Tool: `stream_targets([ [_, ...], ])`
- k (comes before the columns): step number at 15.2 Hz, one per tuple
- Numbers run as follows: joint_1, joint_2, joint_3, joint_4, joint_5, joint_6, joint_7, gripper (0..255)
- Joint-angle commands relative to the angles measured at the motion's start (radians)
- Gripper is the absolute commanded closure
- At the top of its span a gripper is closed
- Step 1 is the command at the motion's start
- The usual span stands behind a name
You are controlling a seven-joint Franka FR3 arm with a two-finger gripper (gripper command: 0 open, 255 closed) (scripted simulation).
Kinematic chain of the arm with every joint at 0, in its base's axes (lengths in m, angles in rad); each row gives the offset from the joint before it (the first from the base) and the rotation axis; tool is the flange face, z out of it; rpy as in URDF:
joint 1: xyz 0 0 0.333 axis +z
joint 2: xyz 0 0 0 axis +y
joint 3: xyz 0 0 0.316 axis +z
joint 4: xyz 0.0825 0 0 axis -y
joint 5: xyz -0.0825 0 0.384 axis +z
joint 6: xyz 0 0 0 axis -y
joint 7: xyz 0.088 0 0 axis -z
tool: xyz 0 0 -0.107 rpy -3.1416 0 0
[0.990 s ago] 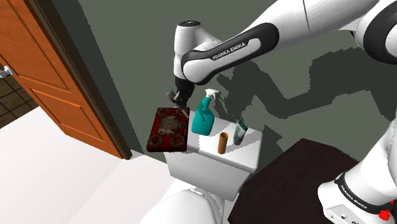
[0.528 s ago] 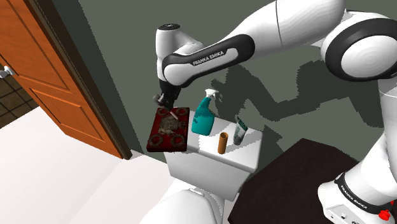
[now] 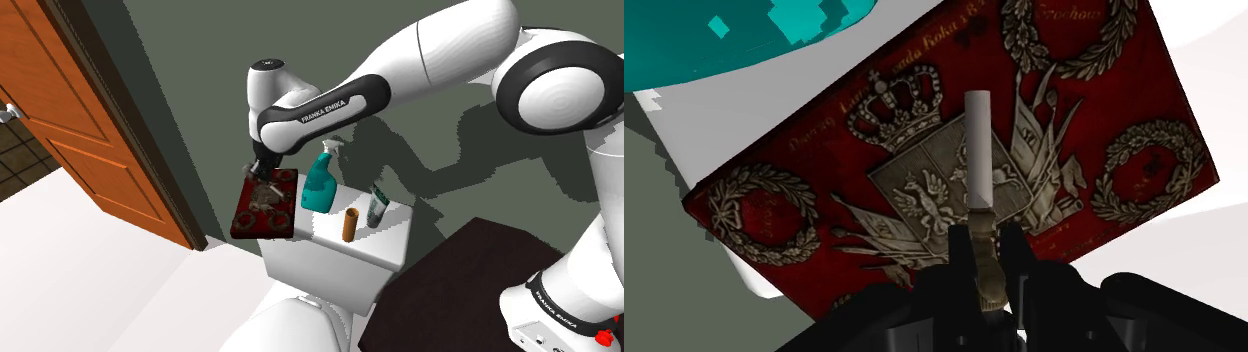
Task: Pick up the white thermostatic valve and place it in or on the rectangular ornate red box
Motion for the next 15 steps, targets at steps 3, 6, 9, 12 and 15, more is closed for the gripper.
stream_targets([
  [3, 0.001, 0.017, -0.002, -0.007, -0.003, 0.025, 0.001, 255],
  [6, 0.001, 0.017, -0.002, -0.007, -0.003, 0.025, 0.001, 255],
  [9, 0.001, 0.017, -0.002, -0.007, -0.003, 0.025, 0.001, 255],
  [12, 0.001, 0.017, -0.002, -0.007, -0.003, 0.025, 0.001, 0],
  [15, 0.001, 0.017, -0.002, -0.007, -0.003, 0.024, 0.001, 0],
])
